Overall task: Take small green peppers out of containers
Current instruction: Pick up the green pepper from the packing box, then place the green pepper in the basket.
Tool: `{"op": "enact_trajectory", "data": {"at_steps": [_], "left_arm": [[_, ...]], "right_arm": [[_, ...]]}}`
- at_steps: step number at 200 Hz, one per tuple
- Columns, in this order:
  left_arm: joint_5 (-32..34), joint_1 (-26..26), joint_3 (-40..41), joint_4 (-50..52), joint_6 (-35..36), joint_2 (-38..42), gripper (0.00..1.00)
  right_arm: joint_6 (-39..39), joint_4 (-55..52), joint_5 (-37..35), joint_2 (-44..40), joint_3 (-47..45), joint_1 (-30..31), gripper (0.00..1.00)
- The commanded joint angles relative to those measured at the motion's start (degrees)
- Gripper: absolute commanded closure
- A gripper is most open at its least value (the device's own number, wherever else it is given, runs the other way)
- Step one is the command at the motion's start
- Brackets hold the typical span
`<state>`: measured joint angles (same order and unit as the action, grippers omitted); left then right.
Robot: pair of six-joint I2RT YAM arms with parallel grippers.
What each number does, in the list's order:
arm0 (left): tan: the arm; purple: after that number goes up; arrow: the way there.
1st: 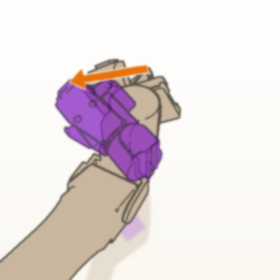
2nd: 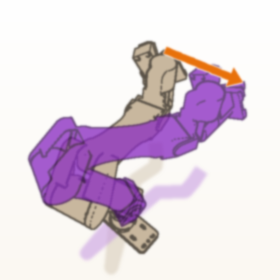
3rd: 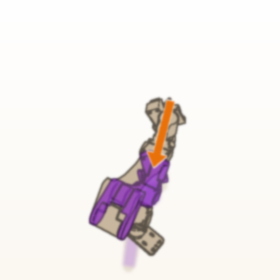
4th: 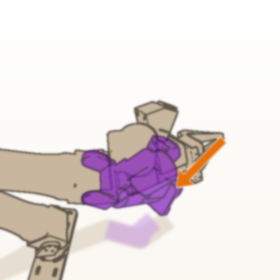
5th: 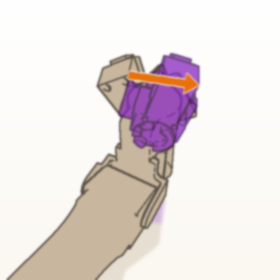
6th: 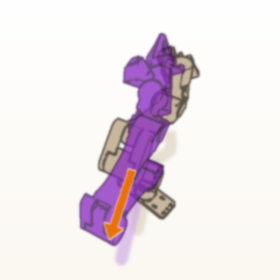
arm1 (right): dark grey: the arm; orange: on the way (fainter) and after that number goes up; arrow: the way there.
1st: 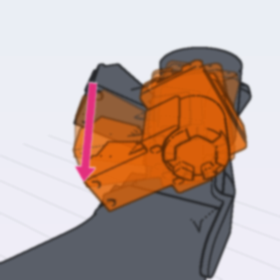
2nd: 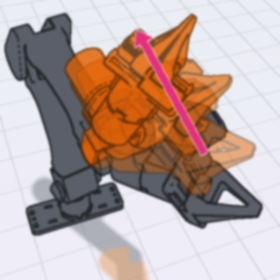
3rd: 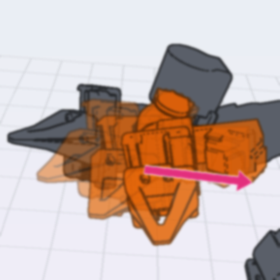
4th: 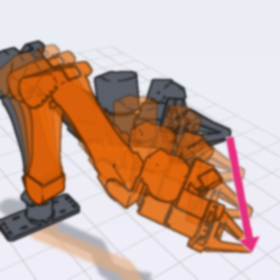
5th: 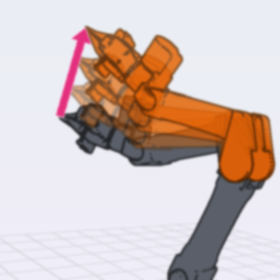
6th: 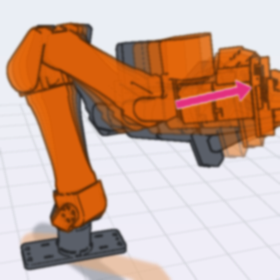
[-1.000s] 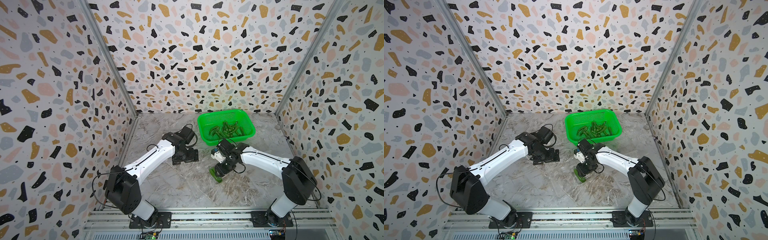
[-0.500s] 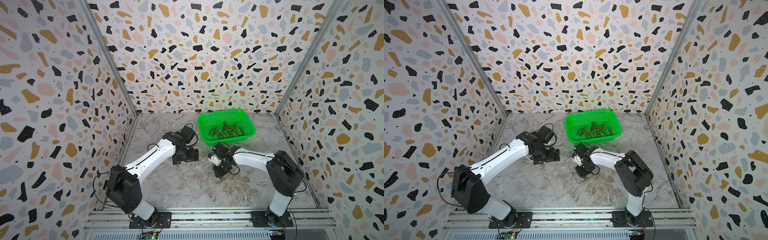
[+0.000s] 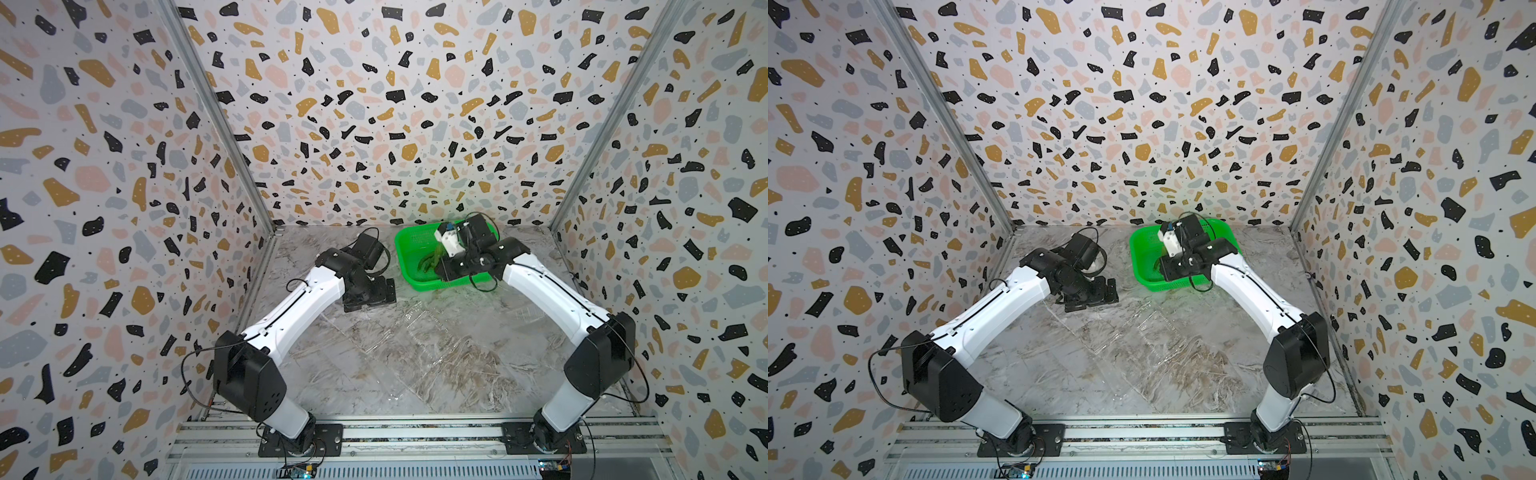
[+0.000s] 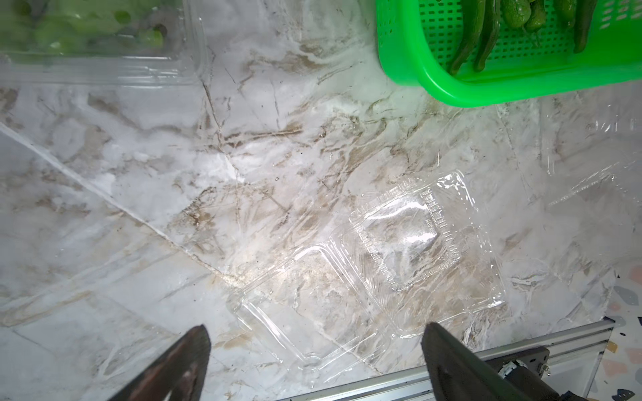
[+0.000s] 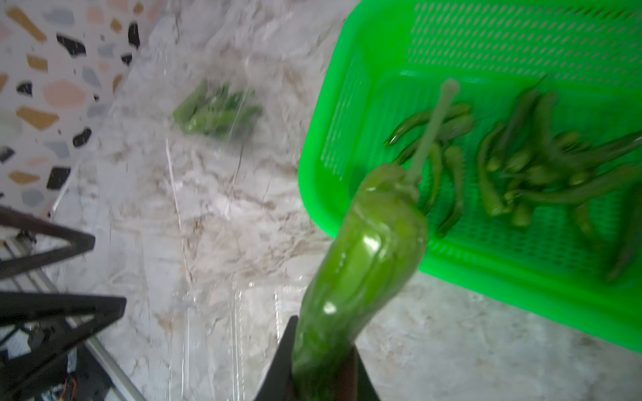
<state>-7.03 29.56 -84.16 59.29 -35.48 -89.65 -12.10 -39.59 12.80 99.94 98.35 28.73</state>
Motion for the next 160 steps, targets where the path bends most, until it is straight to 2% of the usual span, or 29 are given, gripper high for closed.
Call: {"op": "enact_trajectory", "data": {"at_steps": [1, 31, 43, 51, 62, 70, 80, 93, 132, 160], "left_arm": [[0.2, -0.2, -0.8, 2.2, 1.4, -0.6, 0.04], [0.2, -0.2, 0.6, 2.3, 0.9, 0.9, 0.04], [0.6, -0.3, 1.2, 2.4, 0.6, 1.8, 0.04], [0.9, -0.2, 1.8, 2.5, 0.4, 2.3, 0.04], [1.2, -0.3, 2.4, 2.5, 0.2, 3.0, 0.04], [1.4, -0.4, 2.8, 2.7, 0.0, 3.4, 0.04], [1.6, -0.4, 3.1, 2.8, -0.2, 3.9, 0.04], [1.7, -0.3, 3.7, 2.5, -0.5, 4.4, 0.04], [1.3, -0.6, 3.7, 1.3, -0.7, 3.3, 0.04], [1.1, -1.1, 1.9, 1.0, 0.3, 1.5, 0.04]], "right_arm": [[-2.5, 0.7, -1.3, 9.0, 7.1, -3.8, 0.9], [-3.5, -1.9, -0.3, 26.3, 23.8, -7.5, 0.89], [-3.3, -3.5, -0.4, 32.3, 30.7, -8.2, 0.85], [-3.2, -4.9, -0.3, 36.0, 35.0, -8.7, 0.75], [-3.2, -8.4, 0.2, 40.7, 42.1, -9.5, 0.48], [-3.1, -11.6, -0.2, 43.1, 46.9, -9.9, 0.4], [-2.6, -14.3, -1.2, 43.5, 49.7, -10.2, 0.35], [-1.1, -13.7, -2.0, 39.6, 46.2, -10.2, 0.33], [1.5, -8.9, 3.1, 18.5, 23.5, -9.4, 0.33], [4.5, -9.1, 6.7, 5.2, 9.1, -4.6, 0.33]]}}
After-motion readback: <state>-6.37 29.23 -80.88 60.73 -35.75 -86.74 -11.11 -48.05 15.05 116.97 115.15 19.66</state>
